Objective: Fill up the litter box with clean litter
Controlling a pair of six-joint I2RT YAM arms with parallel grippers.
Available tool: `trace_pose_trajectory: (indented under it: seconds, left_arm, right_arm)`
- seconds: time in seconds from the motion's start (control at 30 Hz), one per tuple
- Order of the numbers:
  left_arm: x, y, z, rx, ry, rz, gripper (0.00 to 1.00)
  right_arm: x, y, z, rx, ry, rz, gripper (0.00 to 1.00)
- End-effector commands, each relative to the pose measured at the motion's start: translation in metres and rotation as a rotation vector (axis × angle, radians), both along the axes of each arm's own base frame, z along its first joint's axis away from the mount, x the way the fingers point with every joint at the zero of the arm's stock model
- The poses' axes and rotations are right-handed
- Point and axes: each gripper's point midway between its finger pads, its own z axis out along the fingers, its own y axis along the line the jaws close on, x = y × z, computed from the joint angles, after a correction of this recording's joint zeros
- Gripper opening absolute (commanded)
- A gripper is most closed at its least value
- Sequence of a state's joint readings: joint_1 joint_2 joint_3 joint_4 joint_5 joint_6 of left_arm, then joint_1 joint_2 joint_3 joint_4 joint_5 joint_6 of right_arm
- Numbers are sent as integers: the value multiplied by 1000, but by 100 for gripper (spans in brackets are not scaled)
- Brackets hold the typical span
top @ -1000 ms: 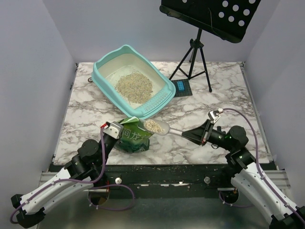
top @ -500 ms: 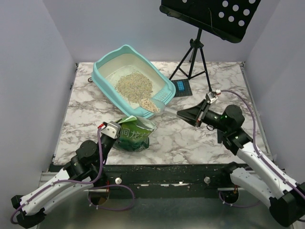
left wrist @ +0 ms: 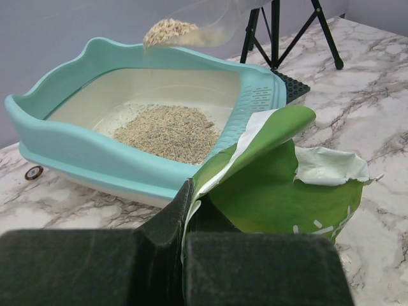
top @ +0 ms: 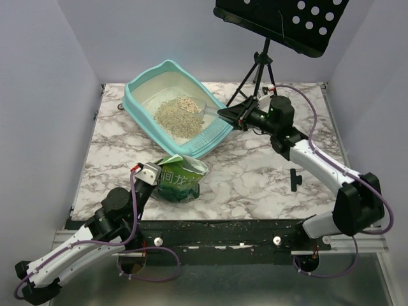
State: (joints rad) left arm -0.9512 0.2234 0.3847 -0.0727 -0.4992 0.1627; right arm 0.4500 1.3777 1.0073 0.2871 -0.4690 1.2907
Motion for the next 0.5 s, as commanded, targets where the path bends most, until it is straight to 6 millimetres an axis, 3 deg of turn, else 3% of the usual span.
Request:
trace_pose_trajectory:
  seconds: [0.0,0.23,0.33,0.47]
  left_arm:
    - [2,12,15,-49,-23,57,0]
    - [4,10,13,-39,-19,59,0]
    - [5,7,11,-29,-12,53,0]
    - [6,5,8,-18,-5,51,0]
  right_arm:
    - [43,6,-35,-172,-11,-56,1]
    - [80,12,-93,-554,0,58,1]
    - [82,11,-94,-676,-24,124,1]
    - [83,0,-93,-983,-125,162,1]
